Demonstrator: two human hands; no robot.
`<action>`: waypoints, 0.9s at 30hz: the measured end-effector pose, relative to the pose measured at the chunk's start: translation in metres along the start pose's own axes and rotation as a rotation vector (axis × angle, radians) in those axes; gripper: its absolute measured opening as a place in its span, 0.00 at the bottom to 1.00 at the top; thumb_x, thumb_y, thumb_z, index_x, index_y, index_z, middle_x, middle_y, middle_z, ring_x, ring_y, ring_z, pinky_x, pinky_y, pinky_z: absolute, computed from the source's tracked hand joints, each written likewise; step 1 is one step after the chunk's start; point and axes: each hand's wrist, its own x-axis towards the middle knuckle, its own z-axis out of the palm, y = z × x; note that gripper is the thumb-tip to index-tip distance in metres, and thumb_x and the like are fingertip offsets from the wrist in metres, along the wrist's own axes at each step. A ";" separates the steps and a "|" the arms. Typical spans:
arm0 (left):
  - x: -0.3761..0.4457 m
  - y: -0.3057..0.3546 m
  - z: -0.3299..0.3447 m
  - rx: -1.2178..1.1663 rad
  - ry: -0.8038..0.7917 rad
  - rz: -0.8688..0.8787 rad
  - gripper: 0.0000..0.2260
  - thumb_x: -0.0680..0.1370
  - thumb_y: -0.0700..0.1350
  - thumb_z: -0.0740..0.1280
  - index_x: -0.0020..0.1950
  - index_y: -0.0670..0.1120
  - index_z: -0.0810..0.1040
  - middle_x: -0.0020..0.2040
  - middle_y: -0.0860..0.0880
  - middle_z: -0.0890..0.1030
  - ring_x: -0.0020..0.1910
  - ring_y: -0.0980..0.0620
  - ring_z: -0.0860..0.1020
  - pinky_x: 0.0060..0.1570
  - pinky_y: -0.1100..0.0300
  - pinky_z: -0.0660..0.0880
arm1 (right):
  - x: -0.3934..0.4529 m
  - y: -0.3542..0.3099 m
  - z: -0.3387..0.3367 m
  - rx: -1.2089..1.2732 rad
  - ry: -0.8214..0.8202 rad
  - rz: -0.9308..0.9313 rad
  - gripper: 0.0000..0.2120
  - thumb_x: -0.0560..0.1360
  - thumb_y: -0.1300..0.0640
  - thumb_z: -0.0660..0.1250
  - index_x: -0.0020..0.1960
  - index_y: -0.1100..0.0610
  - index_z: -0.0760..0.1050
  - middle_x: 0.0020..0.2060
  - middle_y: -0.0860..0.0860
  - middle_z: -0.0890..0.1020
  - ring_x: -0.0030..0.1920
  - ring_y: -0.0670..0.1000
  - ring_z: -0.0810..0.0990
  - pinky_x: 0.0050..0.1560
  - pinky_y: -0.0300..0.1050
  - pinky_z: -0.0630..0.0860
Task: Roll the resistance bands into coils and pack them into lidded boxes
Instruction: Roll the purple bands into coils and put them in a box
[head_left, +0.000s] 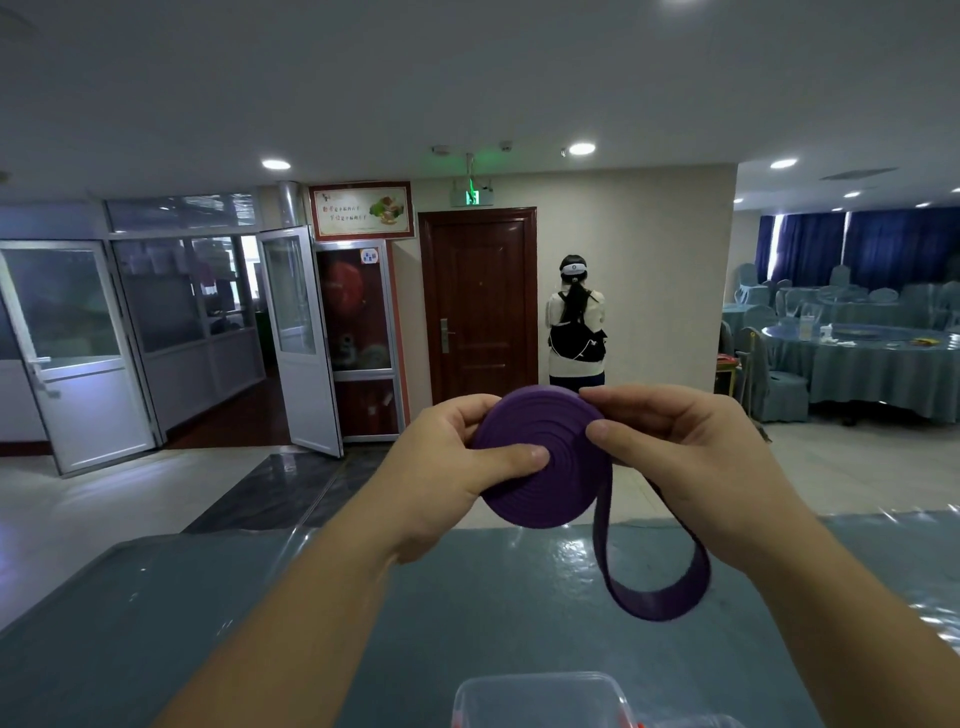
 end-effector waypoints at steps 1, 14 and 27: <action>0.001 -0.001 0.002 -0.038 0.017 -0.008 0.20 0.71 0.39 0.80 0.61 0.45 0.83 0.54 0.43 0.88 0.55 0.42 0.86 0.60 0.42 0.82 | 0.000 0.001 0.000 0.021 -0.001 0.002 0.15 0.71 0.60 0.75 0.58 0.53 0.85 0.51 0.51 0.89 0.54 0.51 0.88 0.54 0.44 0.84; 0.000 0.000 0.004 -0.102 0.032 -0.038 0.22 0.69 0.40 0.79 0.62 0.46 0.82 0.56 0.43 0.87 0.56 0.42 0.86 0.60 0.40 0.82 | 0.000 0.006 -0.004 0.046 -0.023 0.018 0.16 0.73 0.62 0.73 0.60 0.53 0.84 0.51 0.52 0.89 0.52 0.53 0.89 0.50 0.43 0.84; 0.002 0.000 -0.002 -0.061 -0.034 -0.058 0.24 0.67 0.39 0.80 0.63 0.44 0.83 0.56 0.41 0.87 0.56 0.41 0.86 0.61 0.41 0.81 | -0.002 0.010 0.002 0.006 -0.007 0.008 0.15 0.73 0.64 0.74 0.58 0.52 0.85 0.50 0.50 0.90 0.52 0.51 0.89 0.52 0.43 0.85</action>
